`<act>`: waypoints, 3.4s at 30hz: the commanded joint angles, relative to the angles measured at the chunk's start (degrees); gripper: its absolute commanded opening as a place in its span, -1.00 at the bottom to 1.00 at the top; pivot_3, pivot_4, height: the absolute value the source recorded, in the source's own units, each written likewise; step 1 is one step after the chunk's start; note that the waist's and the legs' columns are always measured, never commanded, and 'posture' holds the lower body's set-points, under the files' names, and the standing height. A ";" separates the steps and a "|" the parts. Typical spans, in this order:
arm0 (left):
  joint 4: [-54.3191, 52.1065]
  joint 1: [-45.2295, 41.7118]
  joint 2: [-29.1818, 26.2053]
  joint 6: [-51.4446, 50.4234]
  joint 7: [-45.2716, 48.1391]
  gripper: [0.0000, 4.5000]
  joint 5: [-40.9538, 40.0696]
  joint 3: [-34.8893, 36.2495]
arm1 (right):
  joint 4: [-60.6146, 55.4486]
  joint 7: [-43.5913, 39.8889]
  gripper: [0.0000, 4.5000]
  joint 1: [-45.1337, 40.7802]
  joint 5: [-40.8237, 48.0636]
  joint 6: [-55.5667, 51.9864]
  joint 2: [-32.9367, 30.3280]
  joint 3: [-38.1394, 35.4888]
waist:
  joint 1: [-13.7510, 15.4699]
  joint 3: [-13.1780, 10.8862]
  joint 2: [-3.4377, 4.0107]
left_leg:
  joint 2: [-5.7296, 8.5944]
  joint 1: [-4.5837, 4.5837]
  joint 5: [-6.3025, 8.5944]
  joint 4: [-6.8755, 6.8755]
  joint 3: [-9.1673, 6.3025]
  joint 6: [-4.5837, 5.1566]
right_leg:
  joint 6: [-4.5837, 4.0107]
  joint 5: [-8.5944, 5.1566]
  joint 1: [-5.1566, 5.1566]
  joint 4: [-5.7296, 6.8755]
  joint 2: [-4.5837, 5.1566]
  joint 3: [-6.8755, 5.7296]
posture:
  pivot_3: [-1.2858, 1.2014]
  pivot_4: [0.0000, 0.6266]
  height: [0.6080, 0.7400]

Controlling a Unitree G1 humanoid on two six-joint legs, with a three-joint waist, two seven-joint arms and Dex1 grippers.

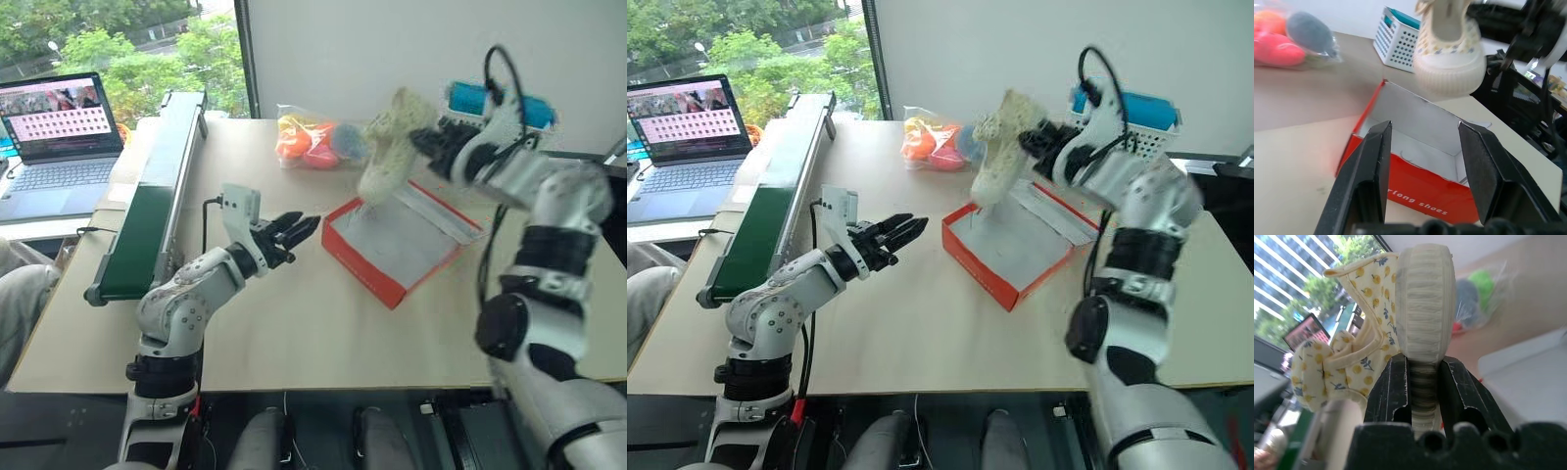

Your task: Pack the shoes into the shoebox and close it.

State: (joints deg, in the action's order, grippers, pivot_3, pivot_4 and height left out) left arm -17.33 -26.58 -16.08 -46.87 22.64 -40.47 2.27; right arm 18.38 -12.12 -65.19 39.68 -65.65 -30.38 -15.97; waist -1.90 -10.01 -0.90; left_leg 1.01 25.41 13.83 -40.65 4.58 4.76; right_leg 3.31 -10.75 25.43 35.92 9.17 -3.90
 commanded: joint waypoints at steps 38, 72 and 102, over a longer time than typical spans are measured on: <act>-7.12 4.66 -4.33 1.01 7.90 0.04 2.94 -5.43 | 46.82 -31.54 0.34 -5.59 -54.62 57.48 1.11 40.91 | 1.12 -0.17 -0.01 | 0.09 -0.17 -0.19 -0.13 -0.14 -0.28 | 0.04 -0.01 -0.22 0.05 0.13 -0.11 | 0.03 -0.52 0.38; 26.22 -4.34 -6.44 24.70 -27.79 0.04 32.76 15.20 | -42.01 -31.36 0.64 49.24 -27.32 27.34 2.74 9.41 | 2.63 -0.06 -0.23 | 0.10 -0.12 0.04 -0.11 -0.20 -0.64 | 0.09 0.09 -0.15 0.07 0.16 -0.25 | 0.03 -0.52 0.38; 27.06 -3.80 -5.61 21.14 -26.66 0.99 31.89 16.26 | -42.86 -22.37 1.00 47.89 -23.87 25.64 4.57 18.21 | 2.65 -0.05 -0.35 | 0.08 -0.12 -0.07 -0.16 -0.20 -0.38 | 0.09 0.09 -0.19 0.06 0.20 -0.25 | 0.03 -0.52 0.38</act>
State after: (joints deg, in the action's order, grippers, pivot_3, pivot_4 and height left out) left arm 10.07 -28.84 -21.46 -26.26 -3.93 -8.67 18.16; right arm -23.02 -35.53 -16.71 15.42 -39.55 -26.01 2.05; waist 0.75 -10.07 -1.25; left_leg 1.09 25.28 13.76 -40.81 4.38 4.38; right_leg 3.40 -10.66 25.24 35.97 9.37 -4.16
